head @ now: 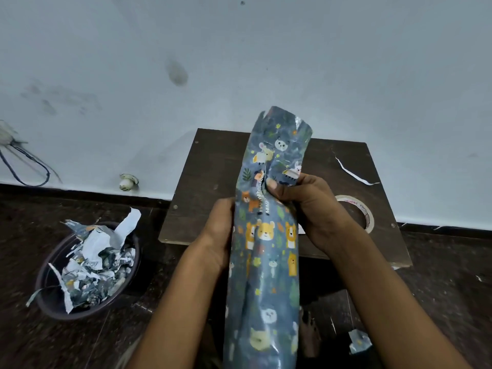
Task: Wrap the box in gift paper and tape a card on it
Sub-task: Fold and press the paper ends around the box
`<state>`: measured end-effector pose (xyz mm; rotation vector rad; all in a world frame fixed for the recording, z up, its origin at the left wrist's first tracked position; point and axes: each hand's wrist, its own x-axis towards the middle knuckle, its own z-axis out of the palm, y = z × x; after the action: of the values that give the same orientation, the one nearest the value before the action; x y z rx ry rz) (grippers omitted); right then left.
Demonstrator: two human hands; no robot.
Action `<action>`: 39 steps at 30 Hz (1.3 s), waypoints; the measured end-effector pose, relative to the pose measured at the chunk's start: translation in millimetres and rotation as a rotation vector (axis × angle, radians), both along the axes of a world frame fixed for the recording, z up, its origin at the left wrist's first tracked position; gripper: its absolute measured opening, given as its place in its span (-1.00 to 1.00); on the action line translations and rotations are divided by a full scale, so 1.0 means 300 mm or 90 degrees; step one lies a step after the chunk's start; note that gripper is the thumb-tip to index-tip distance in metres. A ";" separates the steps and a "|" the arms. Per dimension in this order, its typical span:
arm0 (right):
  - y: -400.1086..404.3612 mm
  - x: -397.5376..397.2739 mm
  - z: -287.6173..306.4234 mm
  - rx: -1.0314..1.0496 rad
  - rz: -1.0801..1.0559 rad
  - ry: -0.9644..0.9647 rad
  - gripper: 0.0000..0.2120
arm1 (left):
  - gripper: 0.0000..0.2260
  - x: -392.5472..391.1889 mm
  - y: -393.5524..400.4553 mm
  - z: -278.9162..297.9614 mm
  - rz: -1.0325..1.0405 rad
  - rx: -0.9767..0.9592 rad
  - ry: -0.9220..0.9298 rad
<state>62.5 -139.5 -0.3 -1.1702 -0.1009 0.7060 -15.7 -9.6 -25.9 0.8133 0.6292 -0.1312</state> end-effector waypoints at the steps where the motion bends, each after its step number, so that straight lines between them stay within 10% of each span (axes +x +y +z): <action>1: -0.006 0.007 -0.002 -0.021 -0.020 -0.015 -0.71 | -0.63 -0.005 0.004 -0.002 -0.004 -0.005 -0.043; 4: -0.021 0.032 -0.027 -0.120 -0.071 -0.111 -0.84 | -0.37 -0.024 0.018 0.001 0.019 0.066 -0.099; 10: -0.023 0.040 -0.052 -0.142 -0.120 -0.190 -0.75 | -0.43 -0.007 -0.024 -0.036 -0.008 0.316 -0.144; 15: -0.038 0.058 -0.061 -0.293 -0.235 -0.397 -0.31 | -0.56 -0.017 -0.012 -0.044 -0.044 0.363 -0.151; 19: -0.069 0.090 -0.037 -0.274 -0.221 -0.564 -0.48 | -0.53 -0.025 -0.020 -0.043 -0.087 0.383 -0.165; 24: -0.092 0.151 -0.017 -0.146 -0.201 -0.459 -0.82 | -0.53 -0.034 -0.037 -0.041 -0.151 0.374 -0.200; 31: -0.138 0.227 -0.024 -0.098 -0.246 -0.337 -0.79 | -0.16 -0.029 -0.039 -0.050 -0.137 0.409 -0.243; 39: -0.144 0.237 -0.014 -0.088 -0.202 -0.315 -0.80 | -0.42 -0.034 -0.033 -0.036 -0.126 0.412 -0.295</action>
<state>133.5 -182.8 -4.5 -1.4365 -0.2780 0.1351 -25.8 -19.5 -36.7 1.4785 0.1363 0.0902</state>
